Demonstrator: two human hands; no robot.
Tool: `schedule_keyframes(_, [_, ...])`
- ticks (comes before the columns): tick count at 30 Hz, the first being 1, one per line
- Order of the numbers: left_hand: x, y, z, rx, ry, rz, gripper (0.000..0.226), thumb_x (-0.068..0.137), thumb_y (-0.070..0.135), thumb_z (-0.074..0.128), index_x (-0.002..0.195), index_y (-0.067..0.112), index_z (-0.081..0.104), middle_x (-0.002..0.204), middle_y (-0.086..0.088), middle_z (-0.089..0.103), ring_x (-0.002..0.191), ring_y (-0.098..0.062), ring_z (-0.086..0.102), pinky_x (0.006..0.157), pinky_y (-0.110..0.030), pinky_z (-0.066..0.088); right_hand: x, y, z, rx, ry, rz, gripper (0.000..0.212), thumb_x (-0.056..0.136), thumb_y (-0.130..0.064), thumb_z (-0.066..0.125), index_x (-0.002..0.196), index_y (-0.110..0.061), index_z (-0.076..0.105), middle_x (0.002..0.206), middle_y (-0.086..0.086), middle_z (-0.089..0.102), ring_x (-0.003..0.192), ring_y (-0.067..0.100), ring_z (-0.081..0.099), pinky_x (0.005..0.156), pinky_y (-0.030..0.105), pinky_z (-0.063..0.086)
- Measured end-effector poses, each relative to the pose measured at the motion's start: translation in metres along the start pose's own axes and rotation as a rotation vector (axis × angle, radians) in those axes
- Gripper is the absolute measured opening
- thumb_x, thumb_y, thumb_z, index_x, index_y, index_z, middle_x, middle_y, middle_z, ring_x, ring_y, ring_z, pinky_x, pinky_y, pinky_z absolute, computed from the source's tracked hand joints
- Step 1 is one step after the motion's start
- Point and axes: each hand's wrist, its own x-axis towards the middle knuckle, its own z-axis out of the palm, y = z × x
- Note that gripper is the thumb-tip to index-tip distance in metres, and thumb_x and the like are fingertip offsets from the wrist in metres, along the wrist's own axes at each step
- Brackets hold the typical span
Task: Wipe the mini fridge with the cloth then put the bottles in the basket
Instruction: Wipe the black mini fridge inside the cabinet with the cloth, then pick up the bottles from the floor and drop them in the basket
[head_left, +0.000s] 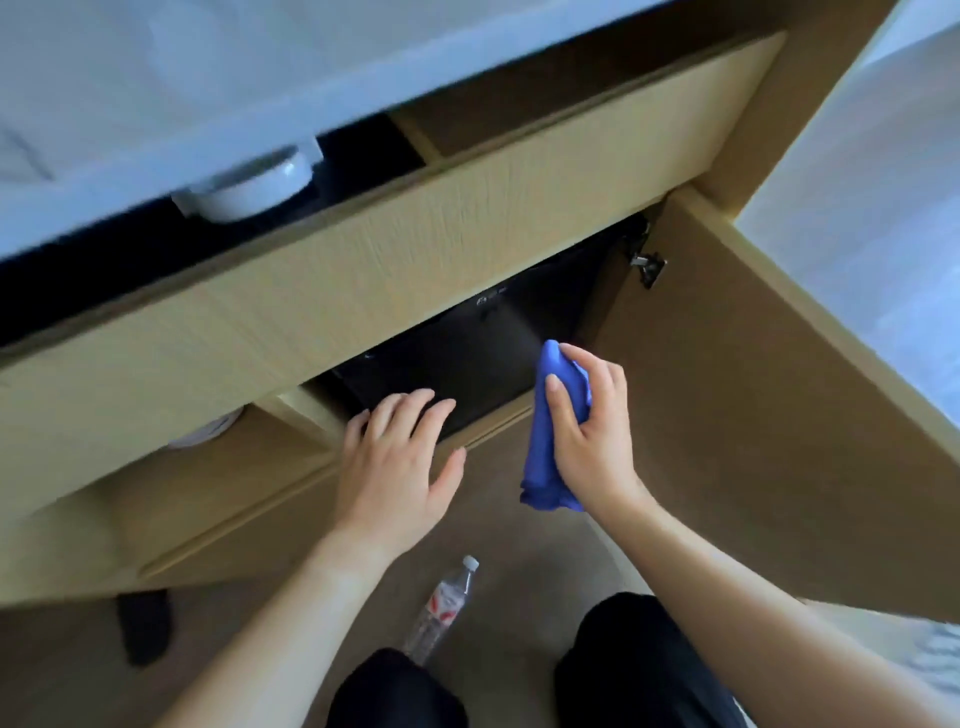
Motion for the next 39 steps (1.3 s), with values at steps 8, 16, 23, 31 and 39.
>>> schedule_keyframes(8, [-0.039,0.060,-0.176,-0.086,-0.110,0.028,0.051,0.088,0.049,0.035,0.125,0.021,0.058,0.129,0.000,0.056,0.119,-0.021,0.050,0.095,-0.045,0.043,-0.052,-0.170,-0.094,-0.113,-0.128,0.140,0.032,0.094,-0.031,0.053,0.126,-0.027,0.052,0.117,-0.013,0.046,0.103,-0.002,0.046,0.078,-0.001,0.033])
schedule_keyframes(16, [-0.072,0.053,-0.307,-0.077,0.037,0.004,0.049,0.087,0.046,0.039,0.122,0.018,0.060,0.124,-0.001,0.059,0.111,-0.022,0.055,0.088,-0.039,0.045,-0.079,-0.297,-0.120,-0.094,-0.192,0.090,0.029,0.093,-0.036,0.054,0.122,-0.039,0.051,0.112,-0.022,0.044,0.103,-0.007,0.046,0.083,0.014,0.040])
schedule_keyframes(23, [-0.110,-0.026,-0.350,-0.017,0.120,-0.195,0.050,0.088,0.048,0.038,0.123,0.018,0.058,0.125,-0.003,0.057,0.115,-0.025,0.053,0.090,-0.046,0.046,-0.077,-0.370,-0.060,-0.034,-0.324,-0.042,0.027,0.091,-0.033,0.057,0.116,-0.043,0.053,0.111,-0.025,0.044,0.105,-0.007,0.047,0.086,0.006,0.036])
schedule_keyframes(31, [-0.142,-0.155,-0.349,0.013,0.107,-0.475,0.066,0.086,0.055,0.025,0.131,0.016,0.053,0.138,-0.008,0.051,0.127,-0.028,0.044,0.099,-0.048,0.039,-0.087,-0.414,0.046,-0.050,-0.509,-0.094,0.026,0.092,-0.032,0.057,0.114,-0.044,0.053,0.114,-0.022,0.045,0.104,-0.008,0.048,0.083,0.010,0.038])
schedule_keyframes(39, [-0.128,-0.231,-0.327,-0.097,0.203,-0.634,0.057,0.087,0.051,0.031,0.136,0.024,0.044,0.146,-0.003,0.037,0.135,-0.023,0.031,0.106,-0.046,0.031,-0.080,-0.437,0.121,-0.084,-0.581,-0.140,0.025,0.092,-0.030,0.056,0.109,-0.048,0.051,0.112,-0.023,0.045,0.099,-0.010,0.049,0.076,0.008,0.039])
